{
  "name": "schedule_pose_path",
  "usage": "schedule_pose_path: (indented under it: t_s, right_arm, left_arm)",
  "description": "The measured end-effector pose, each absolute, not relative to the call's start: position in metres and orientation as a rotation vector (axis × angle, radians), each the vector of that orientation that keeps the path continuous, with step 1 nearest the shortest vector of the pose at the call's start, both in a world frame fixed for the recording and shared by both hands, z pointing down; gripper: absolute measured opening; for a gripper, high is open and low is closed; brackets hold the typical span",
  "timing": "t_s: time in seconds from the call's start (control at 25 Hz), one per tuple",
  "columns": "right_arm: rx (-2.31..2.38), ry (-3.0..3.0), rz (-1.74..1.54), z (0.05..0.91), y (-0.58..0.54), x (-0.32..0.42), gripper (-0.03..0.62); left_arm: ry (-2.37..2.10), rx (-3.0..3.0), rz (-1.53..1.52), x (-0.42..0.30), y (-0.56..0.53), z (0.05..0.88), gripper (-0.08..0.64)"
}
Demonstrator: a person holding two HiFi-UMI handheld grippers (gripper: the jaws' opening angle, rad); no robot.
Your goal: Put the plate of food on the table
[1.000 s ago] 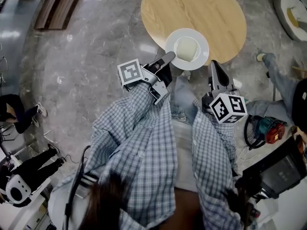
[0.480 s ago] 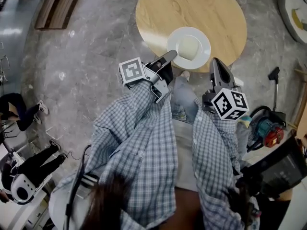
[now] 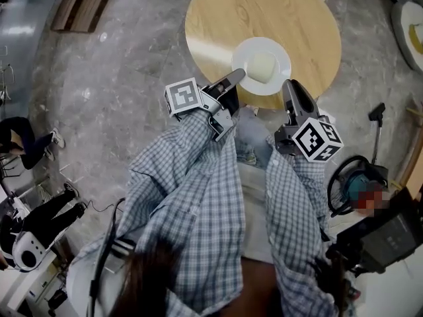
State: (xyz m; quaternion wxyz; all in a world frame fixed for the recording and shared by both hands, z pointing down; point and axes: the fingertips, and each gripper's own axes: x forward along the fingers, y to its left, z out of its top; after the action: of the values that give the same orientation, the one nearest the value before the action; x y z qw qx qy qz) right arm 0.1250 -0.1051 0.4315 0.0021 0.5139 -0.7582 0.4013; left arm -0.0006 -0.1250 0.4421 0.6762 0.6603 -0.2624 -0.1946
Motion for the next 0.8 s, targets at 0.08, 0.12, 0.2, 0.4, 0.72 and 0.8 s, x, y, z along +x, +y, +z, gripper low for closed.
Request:
schedule_pose_path:
  t_s: [0.08,0.12,0.2,0.4,0.72,0.8]
  right_arm:
    - [1.552,-2.371,1.315,0.436,-0.109,0.123,0.101]
    - [1.527,-2.367,1.33,0.438,-0.111,0.121,0.103]
    - [1.494,-2.366,1.348,0.441,-0.114,0.119,0.103]
    - [1.415,-2.397,1.288,0.446,-0.121,0.114,0.103]
    - [1.405,-2.365,1.247,0.461,-0.136,0.127,0.103]
    - [1.397,-2.353,1.257,0.468,-0.136,0.129,0.103]
  left_arm:
    - [-0.603,1.486,-0.434,0.001,-0.129,0.441,0.028]
    - [-0.613,1.487,-0.429,0.001,-0.13,0.442,0.028]
    - [-0.617,1.493,-0.436,0.002,-0.134,0.442,0.028]
    - [-0.626,1.483,-0.45,0.0,-0.14,0.448,0.028]
    - [-0.656,1.464,-0.37,0.01,-0.149,0.468,0.026]
    - [-0.661,1.45,-0.357,0.012,-0.15,0.475,0.026]
